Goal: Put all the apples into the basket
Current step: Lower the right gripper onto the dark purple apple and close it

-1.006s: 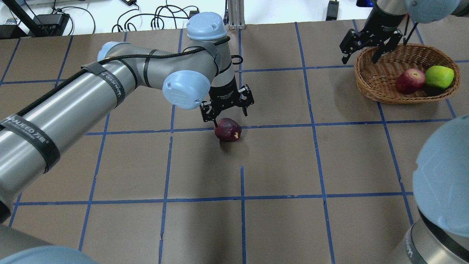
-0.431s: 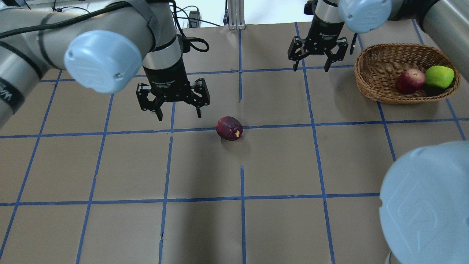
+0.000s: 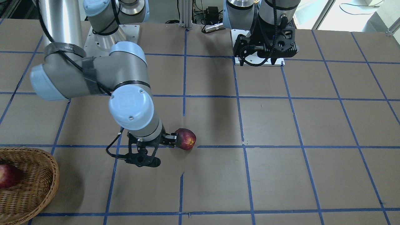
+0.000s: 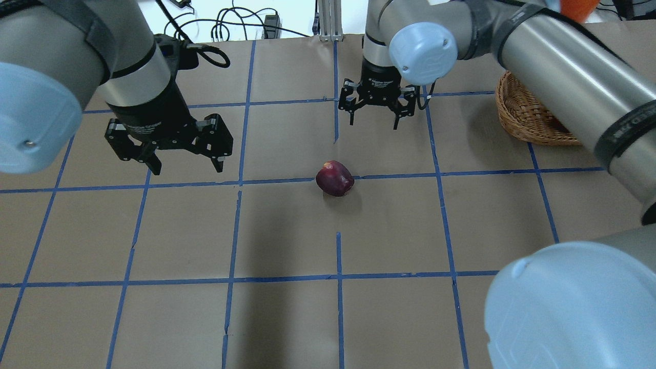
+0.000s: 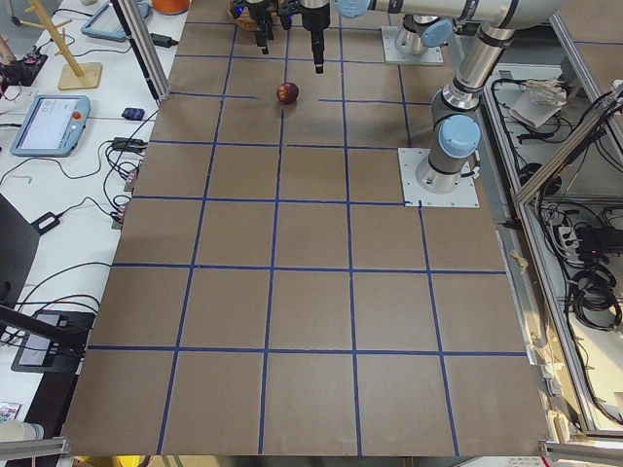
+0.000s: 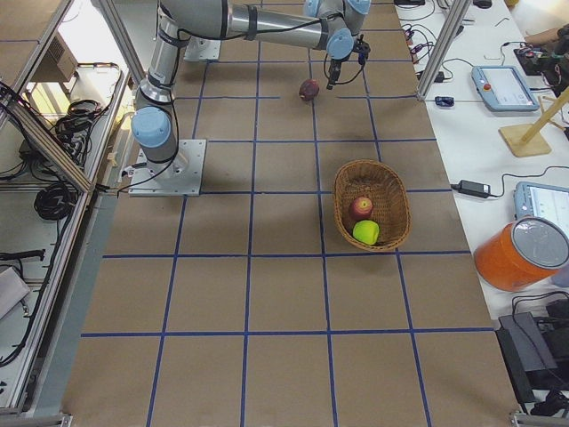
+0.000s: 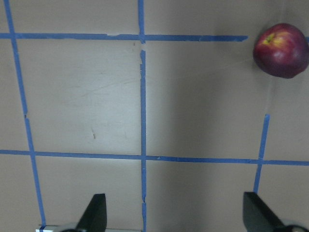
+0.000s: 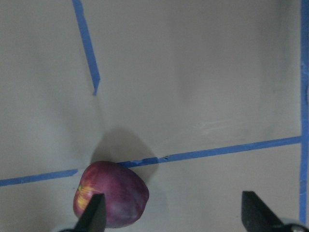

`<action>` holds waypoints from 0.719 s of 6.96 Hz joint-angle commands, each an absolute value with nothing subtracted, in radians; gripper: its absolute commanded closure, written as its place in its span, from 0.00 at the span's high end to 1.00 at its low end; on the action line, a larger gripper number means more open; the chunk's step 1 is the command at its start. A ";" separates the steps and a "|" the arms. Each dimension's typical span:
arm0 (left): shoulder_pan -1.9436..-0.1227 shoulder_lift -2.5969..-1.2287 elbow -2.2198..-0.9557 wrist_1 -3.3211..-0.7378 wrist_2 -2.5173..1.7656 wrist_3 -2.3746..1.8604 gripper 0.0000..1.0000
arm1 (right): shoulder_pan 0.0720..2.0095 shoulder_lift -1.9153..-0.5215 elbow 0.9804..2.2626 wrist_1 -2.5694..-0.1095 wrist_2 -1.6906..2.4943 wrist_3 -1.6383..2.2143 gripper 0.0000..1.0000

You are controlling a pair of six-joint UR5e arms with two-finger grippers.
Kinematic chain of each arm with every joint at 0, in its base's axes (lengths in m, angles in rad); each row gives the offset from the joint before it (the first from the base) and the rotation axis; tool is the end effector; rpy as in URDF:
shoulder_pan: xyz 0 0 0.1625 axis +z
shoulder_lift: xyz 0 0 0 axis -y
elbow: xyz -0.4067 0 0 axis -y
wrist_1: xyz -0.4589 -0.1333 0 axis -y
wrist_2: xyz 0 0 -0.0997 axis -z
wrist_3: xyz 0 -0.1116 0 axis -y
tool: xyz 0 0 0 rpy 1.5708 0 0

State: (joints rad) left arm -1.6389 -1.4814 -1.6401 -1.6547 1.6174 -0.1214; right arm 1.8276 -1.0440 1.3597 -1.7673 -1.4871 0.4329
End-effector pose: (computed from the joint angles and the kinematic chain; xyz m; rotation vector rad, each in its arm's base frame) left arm -0.1628 -0.5050 0.4592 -0.0800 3.0868 0.0913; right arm 0.3225 -0.6664 0.2493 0.2799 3.0829 0.2176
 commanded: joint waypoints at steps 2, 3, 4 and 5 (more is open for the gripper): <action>-1.554 -1.528 -1.577 -1.539 1.612 -0.048 1.00 | 1.954 -1.012 1.500 -2.018 -1.467 0.571 1.00; -1.555 -1.545 -1.572 -1.481 1.611 -0.045 1.00 | 1.977 -1.019 1.500 -2.019 -1.416 0.558 1.00; -1.557 -1.551 -1.572 -1.468 1.611 -0.058 1.00 | 1.988 -1.012 1.503 -2.020 -1.417 0.514 1.00; -1.586 -1.558 -1.575 -1.470 1.615 -0.064 1.00 | 1.991 -1.015 1.506 -2.019 -1.422 0.484 1.00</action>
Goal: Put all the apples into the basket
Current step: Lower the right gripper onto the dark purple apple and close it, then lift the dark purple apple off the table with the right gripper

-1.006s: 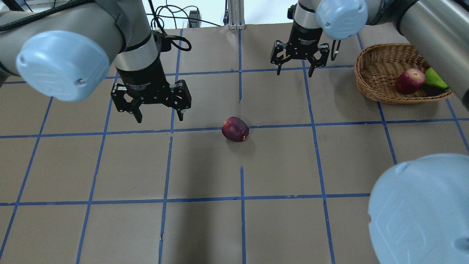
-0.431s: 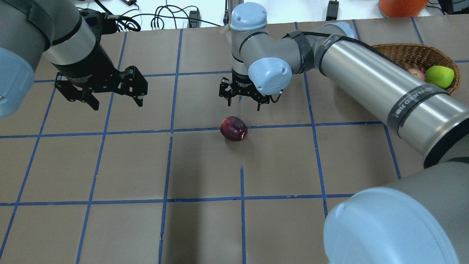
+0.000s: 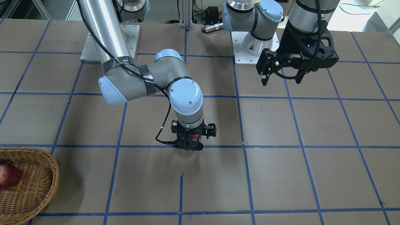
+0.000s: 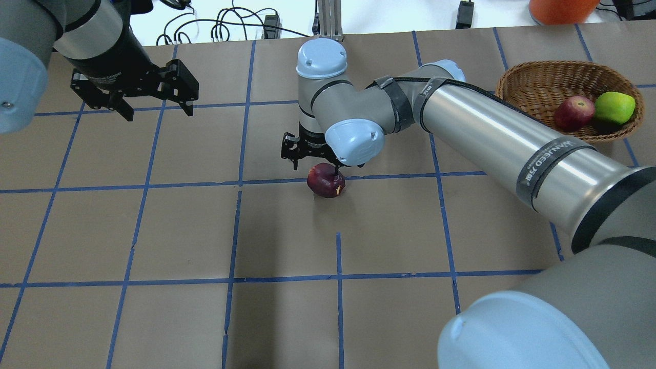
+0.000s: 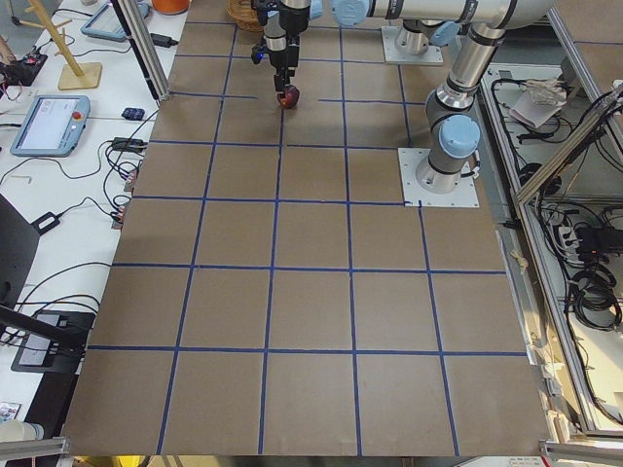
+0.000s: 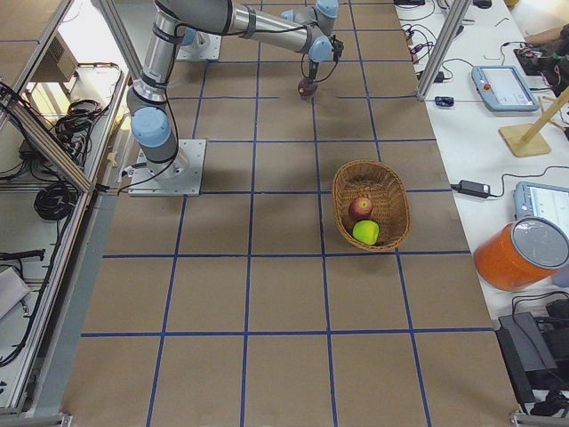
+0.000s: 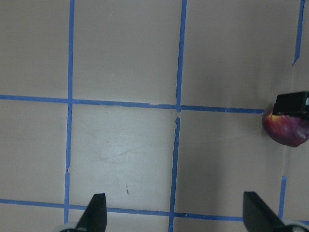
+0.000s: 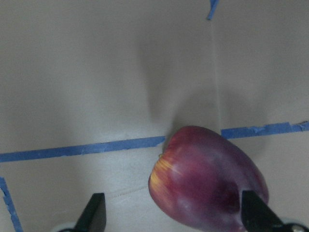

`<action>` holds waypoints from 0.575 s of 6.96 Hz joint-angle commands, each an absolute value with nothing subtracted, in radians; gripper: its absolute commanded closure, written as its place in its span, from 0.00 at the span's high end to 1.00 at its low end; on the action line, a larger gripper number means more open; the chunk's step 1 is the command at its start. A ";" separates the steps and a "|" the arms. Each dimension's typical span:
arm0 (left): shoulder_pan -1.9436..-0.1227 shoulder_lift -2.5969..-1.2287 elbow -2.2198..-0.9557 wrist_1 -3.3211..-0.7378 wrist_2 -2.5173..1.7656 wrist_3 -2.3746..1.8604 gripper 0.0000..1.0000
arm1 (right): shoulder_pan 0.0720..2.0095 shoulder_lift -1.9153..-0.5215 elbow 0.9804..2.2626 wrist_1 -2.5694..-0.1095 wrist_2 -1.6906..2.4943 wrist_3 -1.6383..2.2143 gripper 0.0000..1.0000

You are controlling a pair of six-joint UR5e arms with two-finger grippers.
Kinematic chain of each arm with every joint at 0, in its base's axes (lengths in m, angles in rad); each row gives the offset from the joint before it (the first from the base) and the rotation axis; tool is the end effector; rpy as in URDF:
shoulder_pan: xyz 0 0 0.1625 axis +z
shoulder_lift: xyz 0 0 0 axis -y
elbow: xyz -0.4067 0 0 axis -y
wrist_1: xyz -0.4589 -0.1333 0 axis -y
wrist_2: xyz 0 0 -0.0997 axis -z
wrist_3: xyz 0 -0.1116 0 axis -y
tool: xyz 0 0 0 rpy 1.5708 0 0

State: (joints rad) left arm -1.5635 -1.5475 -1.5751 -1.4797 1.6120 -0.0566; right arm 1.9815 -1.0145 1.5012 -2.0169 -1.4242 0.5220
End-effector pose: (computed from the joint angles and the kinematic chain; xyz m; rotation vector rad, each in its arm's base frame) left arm -0.1246 -0.5616 0.4779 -0.1025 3.0967 -0.1722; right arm 0.4228 -0.5963 0.1789 0.1728 3.0200 0.1547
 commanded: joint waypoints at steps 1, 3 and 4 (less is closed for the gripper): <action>-1.635 -1.559 -1.581 -1.468 1.623 -0.060 1.00 | 2.003 -1.015 1.506 -2.019 -1.428 0.477 1.00; -1.643 -1.549 -1.598 -1.466 1.612 -0.061 1.00 | 2.008 -1.015 1.506 -2.020 -1.494 0.332 1.00; -1.643 -1.543 -1.600 -1.471 1.614 -0.066 1.00 | 2.008 -1.014 1.511 -2.019 -1.531 0.298 1.00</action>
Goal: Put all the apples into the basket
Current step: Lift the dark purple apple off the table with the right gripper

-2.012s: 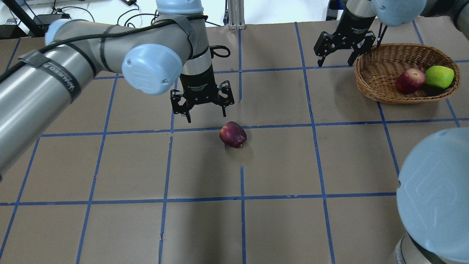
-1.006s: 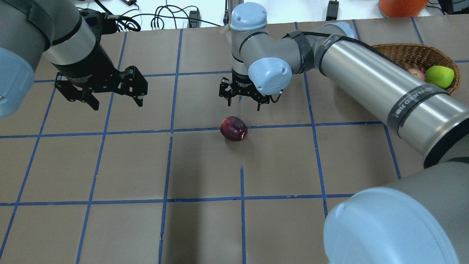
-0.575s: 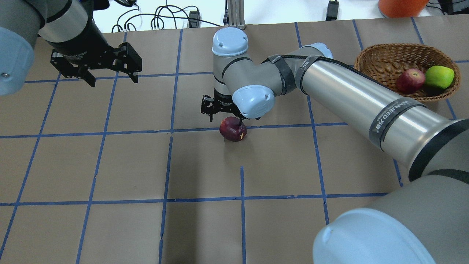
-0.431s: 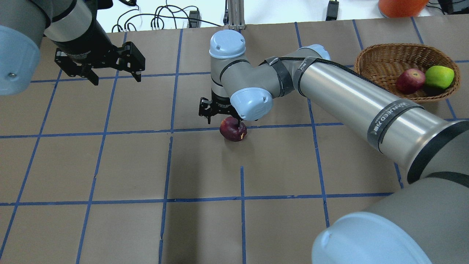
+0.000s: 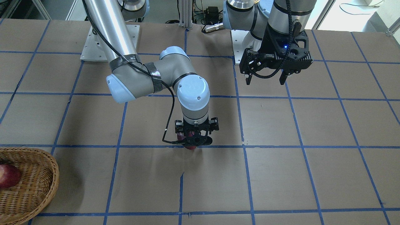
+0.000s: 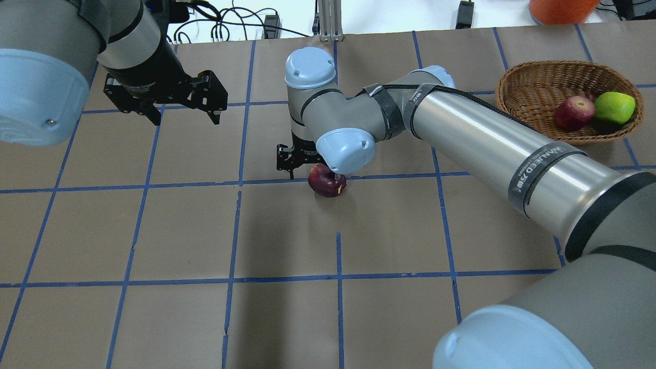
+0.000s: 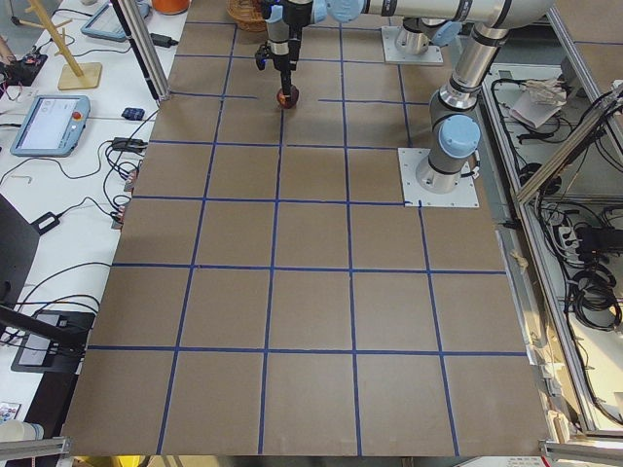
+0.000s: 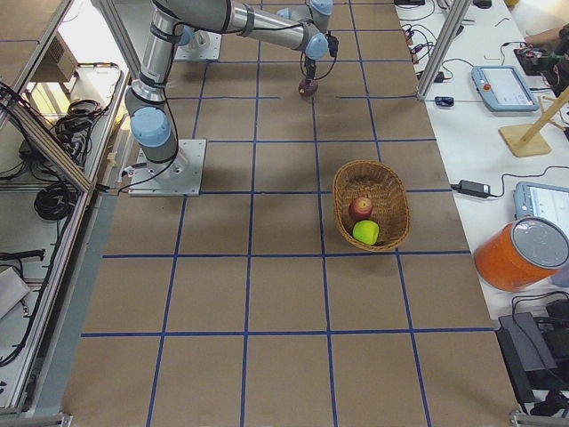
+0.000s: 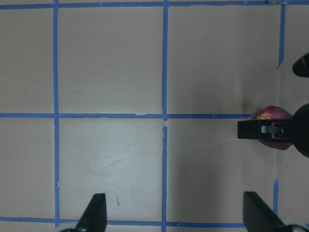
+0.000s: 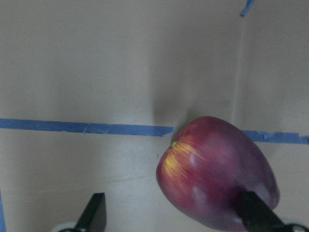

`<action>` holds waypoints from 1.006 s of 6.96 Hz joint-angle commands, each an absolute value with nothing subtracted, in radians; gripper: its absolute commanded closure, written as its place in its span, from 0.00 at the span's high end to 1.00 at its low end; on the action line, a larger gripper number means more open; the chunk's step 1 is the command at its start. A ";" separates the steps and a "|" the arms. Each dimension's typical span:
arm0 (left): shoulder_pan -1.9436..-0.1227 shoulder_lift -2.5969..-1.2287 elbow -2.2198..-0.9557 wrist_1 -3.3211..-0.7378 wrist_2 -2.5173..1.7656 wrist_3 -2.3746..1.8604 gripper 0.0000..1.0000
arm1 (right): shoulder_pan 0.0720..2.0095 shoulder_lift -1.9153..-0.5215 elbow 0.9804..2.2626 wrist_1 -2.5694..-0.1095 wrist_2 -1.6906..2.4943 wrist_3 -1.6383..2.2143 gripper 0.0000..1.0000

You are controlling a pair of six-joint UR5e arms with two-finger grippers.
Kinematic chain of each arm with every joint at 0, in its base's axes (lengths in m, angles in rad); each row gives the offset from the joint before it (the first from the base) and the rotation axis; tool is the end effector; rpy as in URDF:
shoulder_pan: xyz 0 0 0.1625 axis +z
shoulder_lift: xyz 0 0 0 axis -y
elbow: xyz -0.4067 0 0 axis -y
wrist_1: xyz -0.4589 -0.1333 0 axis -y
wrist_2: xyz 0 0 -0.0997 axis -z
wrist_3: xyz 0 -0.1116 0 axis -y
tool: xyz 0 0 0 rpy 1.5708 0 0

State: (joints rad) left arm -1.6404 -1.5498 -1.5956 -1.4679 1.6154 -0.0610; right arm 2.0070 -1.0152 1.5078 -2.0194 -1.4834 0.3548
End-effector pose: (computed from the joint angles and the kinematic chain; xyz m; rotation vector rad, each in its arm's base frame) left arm -0.1670 -0.5503 0.4663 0.0099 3.0996 -0.1579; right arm 0.4311 -0.5863 0.1756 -0.1222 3.0734 0.1143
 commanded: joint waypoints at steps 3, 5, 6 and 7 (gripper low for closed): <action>-1.641 -1.505 -1.672 -1.450 1.618 -0.067 1.00 | 2.008 -1.006 1.571 -2.098 -1.534 0.250 1.00; -1.638 -1.503 -1.672 -1.450 1.618 -0.066 1.00 | 2.008 -1.006 1.577 -2.124 -1.577 0.218 1.00; -1.638 -1.503 -1.672 -1.450 1.621 -0.067 1.00 | 2.008 -1.015 1.565 -2.120 -1.600 0.210 1.00; -1.638 -1.499 -1.672 -1.451 1.621 -0.066 1.00 | 2.008 -1.015 1.568 -2.120 -1.601 0.210 1.00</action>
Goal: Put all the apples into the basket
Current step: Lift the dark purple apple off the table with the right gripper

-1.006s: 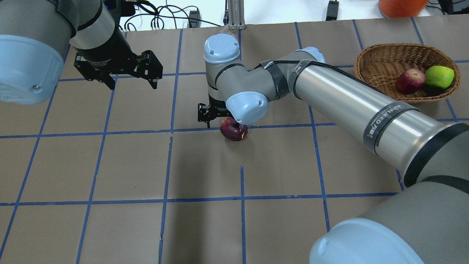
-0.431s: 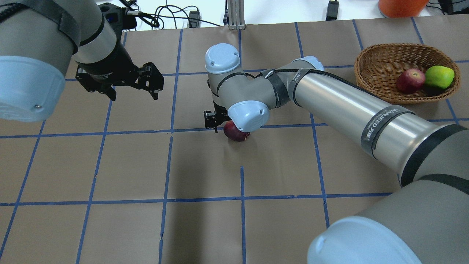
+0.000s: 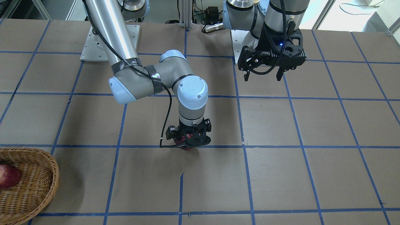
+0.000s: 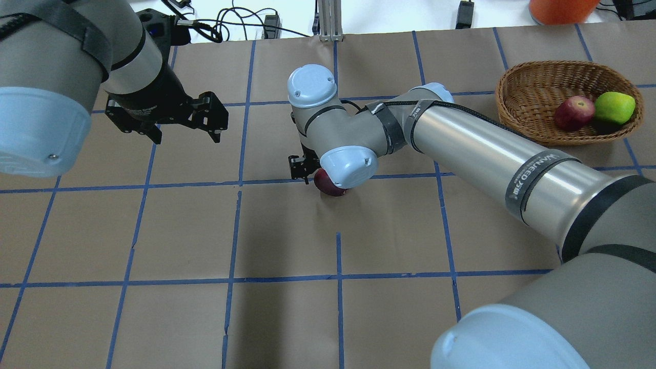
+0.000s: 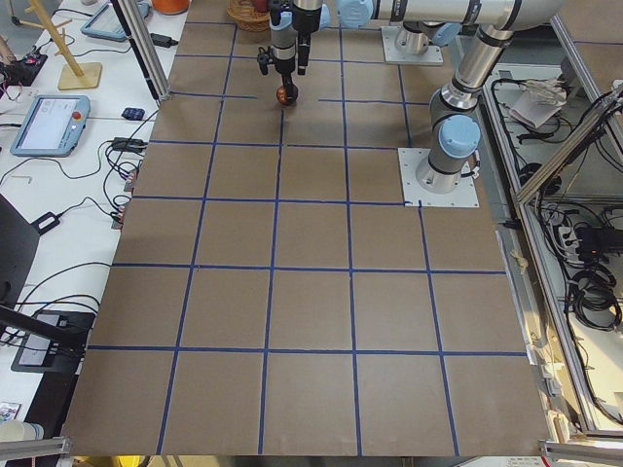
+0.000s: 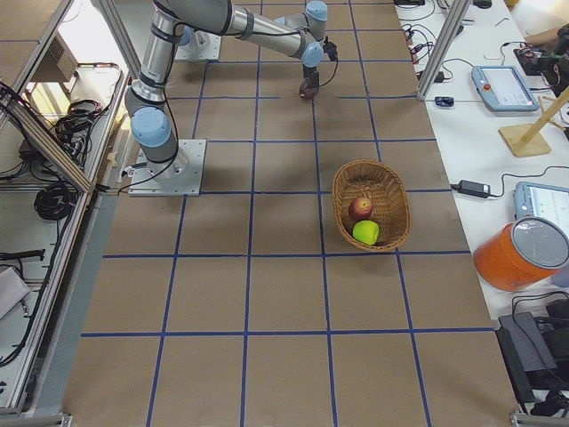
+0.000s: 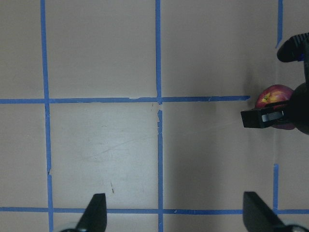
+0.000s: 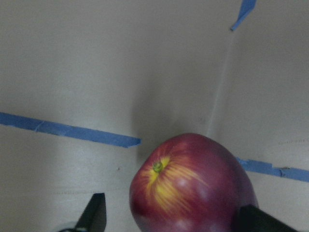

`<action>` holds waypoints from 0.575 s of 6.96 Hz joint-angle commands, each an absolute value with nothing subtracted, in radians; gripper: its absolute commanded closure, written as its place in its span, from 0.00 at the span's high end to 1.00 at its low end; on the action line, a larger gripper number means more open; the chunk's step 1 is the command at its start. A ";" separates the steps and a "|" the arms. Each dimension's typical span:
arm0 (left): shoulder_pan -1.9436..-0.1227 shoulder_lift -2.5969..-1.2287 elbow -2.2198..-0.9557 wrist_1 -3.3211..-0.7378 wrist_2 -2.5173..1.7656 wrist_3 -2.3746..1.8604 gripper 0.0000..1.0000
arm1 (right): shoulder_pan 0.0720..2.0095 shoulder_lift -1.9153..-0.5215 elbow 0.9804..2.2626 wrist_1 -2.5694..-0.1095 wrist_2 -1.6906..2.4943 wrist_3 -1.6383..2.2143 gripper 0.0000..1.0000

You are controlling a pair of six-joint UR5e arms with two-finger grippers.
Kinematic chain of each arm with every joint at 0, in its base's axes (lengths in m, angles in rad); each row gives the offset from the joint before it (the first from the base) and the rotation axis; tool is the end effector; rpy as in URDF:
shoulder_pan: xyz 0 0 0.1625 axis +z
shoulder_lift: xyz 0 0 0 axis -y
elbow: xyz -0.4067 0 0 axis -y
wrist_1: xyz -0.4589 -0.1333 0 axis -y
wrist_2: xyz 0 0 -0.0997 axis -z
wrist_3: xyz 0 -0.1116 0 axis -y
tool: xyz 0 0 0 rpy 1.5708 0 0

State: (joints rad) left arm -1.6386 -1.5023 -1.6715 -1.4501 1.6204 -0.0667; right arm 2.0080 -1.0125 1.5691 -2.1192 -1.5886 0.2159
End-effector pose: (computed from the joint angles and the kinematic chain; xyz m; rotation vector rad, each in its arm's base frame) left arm -0.1641 -0.5301 0.4513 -0.0017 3.0948 -0.1419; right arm 0.4170 -0.5821 0.1526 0.3449 -3.1030 -0.0032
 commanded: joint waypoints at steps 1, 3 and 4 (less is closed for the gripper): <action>-1.638 -1.499 -1.674 -1.451 1.621 -0.066 1.00 | 2.008 -1.019 1.566 -2.118 -1.606 0.212 1.00; -1.638 -1.497 -1.672 -1.451 1.621 -0.066 1.00 | 2.008 -1.017 1.572 -2.121 -1.655 0.203 1.00; -1.638 -1.497 -1.672 -1.451 1.621 -0.066 1.00 | 2.008 -1.002 1.578 -2.123 -1.689 0.177 1.00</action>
State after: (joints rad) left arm -1.6383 -1.4977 -1.6727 -1.4512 1.6214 -0.0660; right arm 2.0080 -1.0139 1.5720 -2.1216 -1.6463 0.1992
